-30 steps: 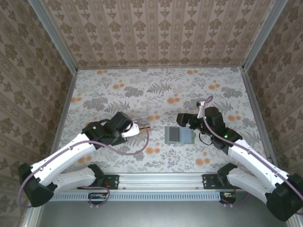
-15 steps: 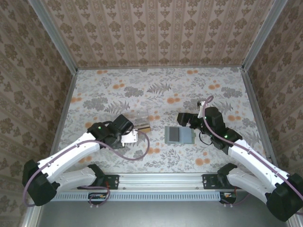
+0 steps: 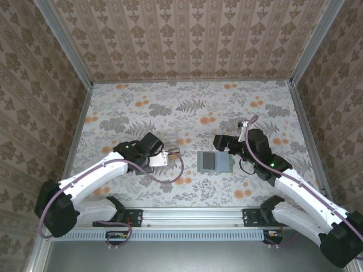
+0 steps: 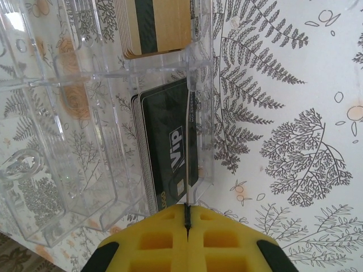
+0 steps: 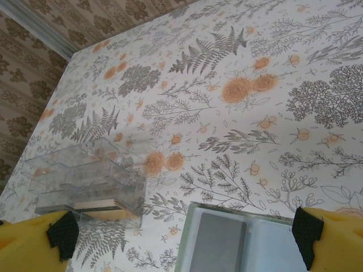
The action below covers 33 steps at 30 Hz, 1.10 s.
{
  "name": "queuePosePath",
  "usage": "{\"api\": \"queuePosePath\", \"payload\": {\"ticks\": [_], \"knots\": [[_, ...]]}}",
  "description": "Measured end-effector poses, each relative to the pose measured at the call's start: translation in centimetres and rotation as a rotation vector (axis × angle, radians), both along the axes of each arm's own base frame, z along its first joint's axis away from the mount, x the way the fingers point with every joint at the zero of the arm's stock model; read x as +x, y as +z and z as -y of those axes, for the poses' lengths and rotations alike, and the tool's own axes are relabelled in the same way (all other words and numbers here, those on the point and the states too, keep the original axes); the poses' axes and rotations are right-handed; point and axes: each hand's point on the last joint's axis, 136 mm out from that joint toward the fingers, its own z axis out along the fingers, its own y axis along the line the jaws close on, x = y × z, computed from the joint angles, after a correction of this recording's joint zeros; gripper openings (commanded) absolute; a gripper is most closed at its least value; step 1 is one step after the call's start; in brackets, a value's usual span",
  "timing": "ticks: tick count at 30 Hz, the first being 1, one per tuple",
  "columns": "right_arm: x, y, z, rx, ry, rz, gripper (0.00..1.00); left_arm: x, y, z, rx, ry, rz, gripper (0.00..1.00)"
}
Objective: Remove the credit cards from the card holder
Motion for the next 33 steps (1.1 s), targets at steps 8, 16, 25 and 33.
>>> {"api": "queuePosePath", "payload": {"ticks": [8, 16, 25, 33], "knots": [[-0.2, 0.0, 0.2, 0.001, -0.005, -0.002, 1.0, 0.7, 0.0, -0.5, -0.004, 0.042, -0.006, 0.0], [-0.2, -0.1, 0.2, 0.002, -0.006, -0.007, 1.0, 0.9, 0.0, -0.3, -0.028, 0.065, -0.002, 0.0], [-0.2, -0.1, 0.2, 0.002, -0.006, -0.007, 1.0, 1.1, -0.6, -0.2, -0.02, 0.069, -0.01, 0.0], [-0.2, -0.3, 0.1, 0.002, -0.008, -0.016, 1.0, 1.1, -1.2, -0.3, 0.0, 0.074, -0.028, 0.0]]}}
